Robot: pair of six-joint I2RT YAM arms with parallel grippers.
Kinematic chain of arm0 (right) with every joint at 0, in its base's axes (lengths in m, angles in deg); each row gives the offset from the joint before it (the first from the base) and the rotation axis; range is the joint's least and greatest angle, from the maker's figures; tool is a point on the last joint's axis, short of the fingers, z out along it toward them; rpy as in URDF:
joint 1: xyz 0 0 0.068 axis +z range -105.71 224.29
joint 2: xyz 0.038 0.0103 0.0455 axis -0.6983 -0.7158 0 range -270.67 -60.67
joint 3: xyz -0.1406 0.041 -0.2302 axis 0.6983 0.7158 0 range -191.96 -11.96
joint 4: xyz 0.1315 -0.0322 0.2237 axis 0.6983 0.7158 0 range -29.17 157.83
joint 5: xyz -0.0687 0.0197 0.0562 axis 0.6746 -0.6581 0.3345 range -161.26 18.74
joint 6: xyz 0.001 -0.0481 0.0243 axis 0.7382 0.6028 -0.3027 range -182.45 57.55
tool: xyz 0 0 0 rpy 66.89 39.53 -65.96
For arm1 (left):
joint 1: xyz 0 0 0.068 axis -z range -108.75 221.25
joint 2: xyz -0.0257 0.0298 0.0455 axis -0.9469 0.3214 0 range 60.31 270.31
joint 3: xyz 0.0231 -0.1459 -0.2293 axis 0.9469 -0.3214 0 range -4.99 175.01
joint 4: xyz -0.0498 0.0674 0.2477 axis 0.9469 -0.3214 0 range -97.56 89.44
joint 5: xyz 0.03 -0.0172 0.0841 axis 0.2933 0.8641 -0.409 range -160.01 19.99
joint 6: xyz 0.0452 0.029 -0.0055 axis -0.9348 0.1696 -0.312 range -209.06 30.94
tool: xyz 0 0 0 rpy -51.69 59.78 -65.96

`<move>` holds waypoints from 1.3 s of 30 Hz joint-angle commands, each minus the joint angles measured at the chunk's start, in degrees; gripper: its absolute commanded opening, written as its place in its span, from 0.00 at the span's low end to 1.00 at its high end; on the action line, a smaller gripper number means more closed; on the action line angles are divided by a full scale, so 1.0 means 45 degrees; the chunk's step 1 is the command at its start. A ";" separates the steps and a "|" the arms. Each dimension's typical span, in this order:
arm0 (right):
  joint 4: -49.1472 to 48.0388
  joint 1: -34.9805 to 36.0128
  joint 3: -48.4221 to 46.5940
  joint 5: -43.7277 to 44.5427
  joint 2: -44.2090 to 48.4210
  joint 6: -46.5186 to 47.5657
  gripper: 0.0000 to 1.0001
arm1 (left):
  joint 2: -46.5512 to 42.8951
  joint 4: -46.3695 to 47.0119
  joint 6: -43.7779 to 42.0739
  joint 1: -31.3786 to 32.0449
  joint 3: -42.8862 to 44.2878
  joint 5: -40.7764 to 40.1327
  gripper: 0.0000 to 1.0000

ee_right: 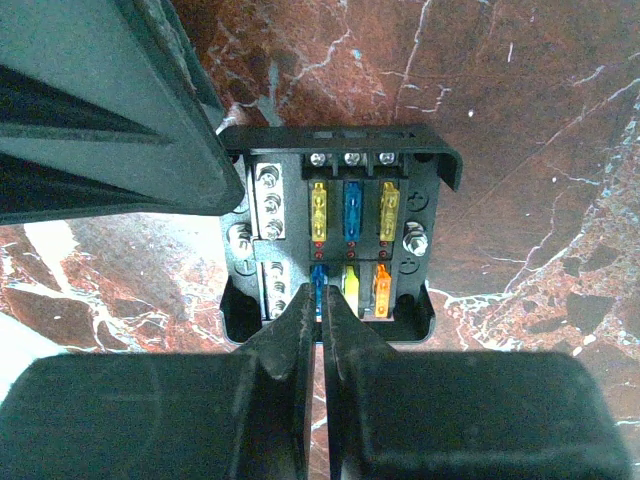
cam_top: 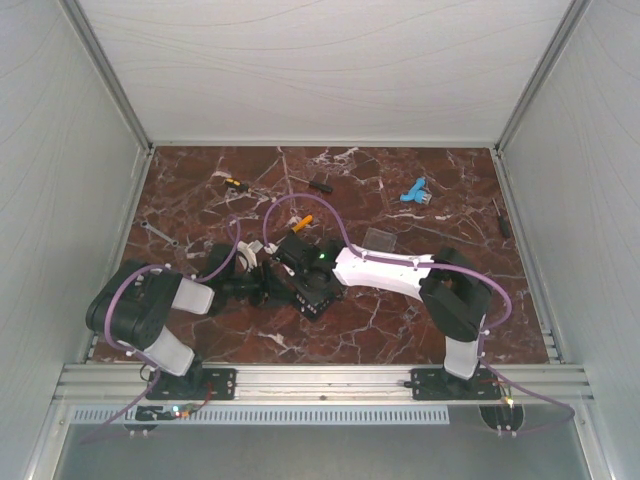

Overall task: Snap on the fuse box
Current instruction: Install the fuse at the fuse box base.

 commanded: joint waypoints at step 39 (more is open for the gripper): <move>0.0996 0.0216 -0.0955 -0.0559 0.1297 -0.0314 0.03 | -0.0372 0.0391 -0.0006 -0.0042 0.0013 0.0242 0.44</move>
